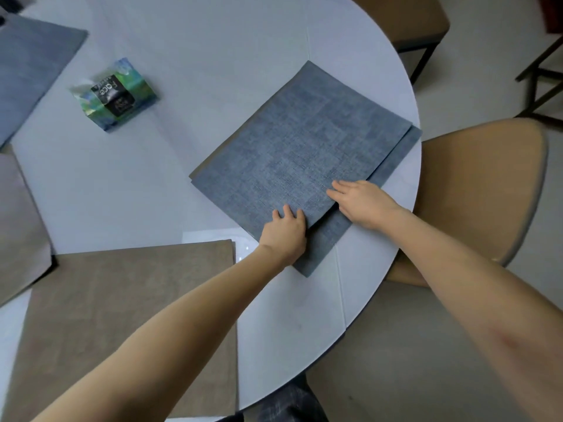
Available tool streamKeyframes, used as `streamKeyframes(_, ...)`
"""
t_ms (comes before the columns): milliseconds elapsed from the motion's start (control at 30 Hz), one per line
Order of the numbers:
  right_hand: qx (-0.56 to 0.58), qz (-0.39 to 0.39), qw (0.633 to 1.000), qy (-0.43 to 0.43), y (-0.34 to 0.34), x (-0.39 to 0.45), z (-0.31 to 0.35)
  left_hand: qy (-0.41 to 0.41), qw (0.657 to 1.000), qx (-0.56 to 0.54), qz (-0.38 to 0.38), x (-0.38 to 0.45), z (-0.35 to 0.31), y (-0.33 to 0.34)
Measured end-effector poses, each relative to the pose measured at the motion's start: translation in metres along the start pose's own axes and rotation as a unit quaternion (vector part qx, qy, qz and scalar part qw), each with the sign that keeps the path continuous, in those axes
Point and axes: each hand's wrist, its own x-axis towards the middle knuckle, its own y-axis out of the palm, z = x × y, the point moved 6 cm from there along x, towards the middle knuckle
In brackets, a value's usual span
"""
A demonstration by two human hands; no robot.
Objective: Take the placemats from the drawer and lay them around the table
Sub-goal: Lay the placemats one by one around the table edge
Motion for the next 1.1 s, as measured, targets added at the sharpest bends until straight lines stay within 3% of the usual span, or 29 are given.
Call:
streamKeyframes(167,0.065,-0.044,0.995,0.067,-0.014,-0.003,-0.004,-0.035,0.995,-0.088,-0.036,0.002,0.003,-0.031)
streamKeyframes(333,0.124,-0.118,0.982,0.082,-0.044,-0.014,0.000,0.037,0.988,0.040,-0.142,-0.018,0.027,-0.080)
streamKeyframes(500,0.244,-0.076,0.961,0.108,-0.064,-0.027,0.004,0.134,0.956,0.111,-0.236,-0.063,0.057,-0.110)
streamKeyframes(633,0.206,-0.054,0.969,0.127,-0.078,-0.051,0.013,0.165,0.929,0.110,-0.313,-0.107,0.090,-0.135)
streamKeyframes(800,0.098,-0.130,0.965,0.206,-0.119,-0.088,0.036,0.126,0.921,0.075,-0.360,-0.133,0.098,-0.168)
streamKeyframes(933,0.082,-0.235,0.924,0.289,-0.155,-0.140,0.020,0.143,0.923,0.053,-0.352,-0.145,0.063,-0.202)
streamKeyframes(1100,0.107,-0.350,0.846,0.389,-0.179,-0.237,-0.038,0.192,0.930,0.065,-0.306,-0.151,-0.026,-0.218)
